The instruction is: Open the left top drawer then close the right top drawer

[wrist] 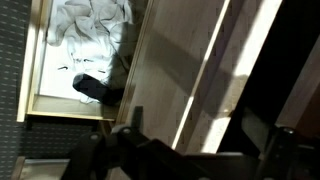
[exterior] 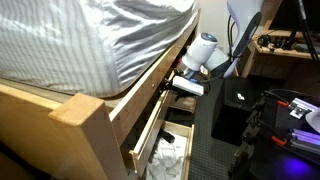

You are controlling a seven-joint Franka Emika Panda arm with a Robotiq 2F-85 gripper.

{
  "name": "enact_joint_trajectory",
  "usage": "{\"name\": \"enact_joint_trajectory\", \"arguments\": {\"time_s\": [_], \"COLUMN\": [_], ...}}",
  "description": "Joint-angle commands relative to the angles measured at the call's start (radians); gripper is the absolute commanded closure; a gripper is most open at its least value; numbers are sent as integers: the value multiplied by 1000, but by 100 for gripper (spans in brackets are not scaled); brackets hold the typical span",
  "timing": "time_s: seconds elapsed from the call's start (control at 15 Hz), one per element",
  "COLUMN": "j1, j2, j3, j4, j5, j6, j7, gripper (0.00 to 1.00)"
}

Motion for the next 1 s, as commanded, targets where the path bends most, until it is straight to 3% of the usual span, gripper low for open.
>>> {"name": "enact_joint_trajectory", "arguments": {"time_s": [0.0,0.2,0.27,0.47,0.53,0.6,0.67,0.73,0.8,0.87,0.93], "j1": [7,7,0,0,107,55,-176,-182,-180,1,2], "j2": [-9,0,0,0,-53,-46,38,67,88,1,4], "j3": [28,30,0,0,-110,-73,164,167,165,2,6], "j4": [-65,-56,0,0,43,25,-59,-37,-24,-5,-10], "j5": [190,200,0,0,7,-4,-58,-51,-43,26,59], "j6": [-133,-145,0,0,-34,-48,-9,3,-2,-20,-42], "j7": [-150,-132,0,0,24,3,-96,-96,-93,-10,-40], "gripper": [0,0,0,0,0,0,0,0,0,0,0]}}
